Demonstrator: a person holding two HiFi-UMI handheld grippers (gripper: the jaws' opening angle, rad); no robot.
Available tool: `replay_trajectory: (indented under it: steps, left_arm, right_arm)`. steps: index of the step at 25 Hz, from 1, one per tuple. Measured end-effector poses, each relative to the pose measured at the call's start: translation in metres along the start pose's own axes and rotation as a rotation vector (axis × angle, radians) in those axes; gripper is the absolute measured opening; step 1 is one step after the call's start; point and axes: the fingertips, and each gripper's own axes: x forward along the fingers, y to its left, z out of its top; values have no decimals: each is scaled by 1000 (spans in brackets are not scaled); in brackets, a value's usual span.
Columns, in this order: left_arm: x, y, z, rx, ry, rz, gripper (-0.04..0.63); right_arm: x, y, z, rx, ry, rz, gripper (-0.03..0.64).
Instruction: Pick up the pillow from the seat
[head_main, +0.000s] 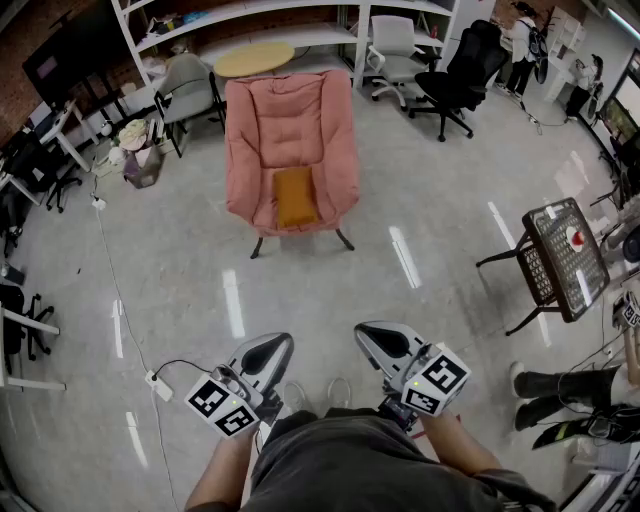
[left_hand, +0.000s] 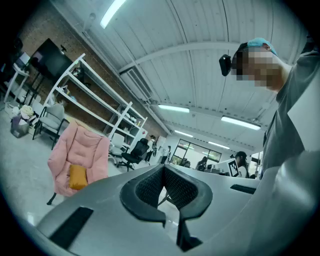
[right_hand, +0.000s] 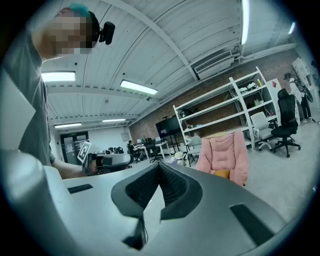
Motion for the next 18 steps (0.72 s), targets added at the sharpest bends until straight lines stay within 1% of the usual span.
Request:
replay_trajectory:
  steps: [6,18]
  left_arm:
    - [-4,2,-6,-4,7,5,9]
    - [3,8,-14,-9,2,62,9]
  right_arm:
    - [1,4,-6,6,0,5,12]
    - [-5,-21,-12,68,-14,22,13]
